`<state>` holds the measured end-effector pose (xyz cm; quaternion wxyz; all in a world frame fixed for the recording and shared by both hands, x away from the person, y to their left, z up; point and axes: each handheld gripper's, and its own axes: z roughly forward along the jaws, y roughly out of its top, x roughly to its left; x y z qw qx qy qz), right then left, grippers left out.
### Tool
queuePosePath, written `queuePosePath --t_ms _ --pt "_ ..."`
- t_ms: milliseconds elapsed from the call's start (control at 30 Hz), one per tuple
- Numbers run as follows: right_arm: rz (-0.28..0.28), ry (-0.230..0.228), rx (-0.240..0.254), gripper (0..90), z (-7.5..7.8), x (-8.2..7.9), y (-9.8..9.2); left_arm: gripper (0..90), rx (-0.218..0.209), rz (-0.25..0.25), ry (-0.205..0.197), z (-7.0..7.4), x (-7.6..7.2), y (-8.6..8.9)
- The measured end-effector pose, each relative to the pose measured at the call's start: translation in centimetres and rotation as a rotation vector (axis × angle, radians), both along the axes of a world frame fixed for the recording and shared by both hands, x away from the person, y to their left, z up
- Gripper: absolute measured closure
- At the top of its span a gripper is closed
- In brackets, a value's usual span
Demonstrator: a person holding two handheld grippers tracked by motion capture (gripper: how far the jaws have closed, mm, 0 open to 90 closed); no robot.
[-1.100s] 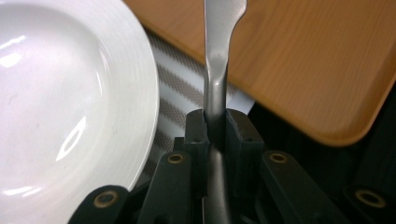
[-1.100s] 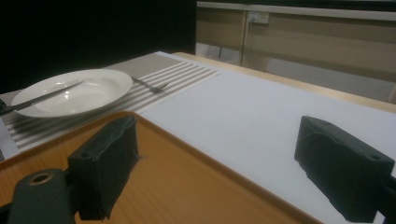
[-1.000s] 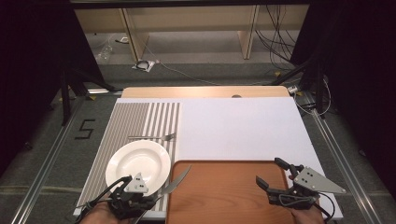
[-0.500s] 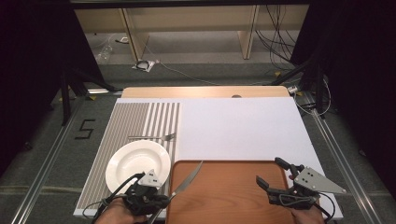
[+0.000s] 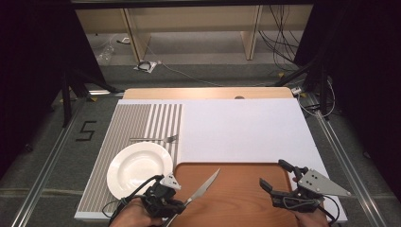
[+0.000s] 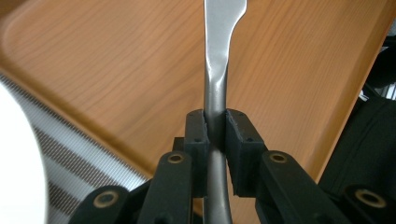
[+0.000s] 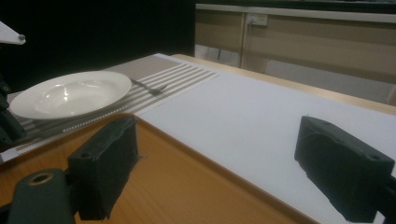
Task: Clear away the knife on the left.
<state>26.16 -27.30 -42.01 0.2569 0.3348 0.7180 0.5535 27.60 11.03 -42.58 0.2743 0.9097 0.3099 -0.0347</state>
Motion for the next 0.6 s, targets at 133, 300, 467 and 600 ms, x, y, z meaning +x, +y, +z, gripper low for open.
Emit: queuePosePath --t_ms 133,300,467,600 --pt "0.002 0.003 0.001 14.3 0.0 0.0 0.0 79.1 0.011 -0.013 0.011 -0.2 0.1 -0.7" --pt "0.002 0.004 0.002 14.3 0.0 0.0 0.0 79.1 0.023 -0.028 0.024 -0.4 0.1 -1.4" --pt "0.002 0.004 -0.001 14.3 0.0 0.0 0.1 79.1 0.049 -0.054 0.043 -0.7 0.0 -2.4" --pt "0.003 0.005 -0.001 14.3 0.0 0.0 0.1 79.1 0.077 -0.077 0.046 -1.2 -0.1 -3.1"
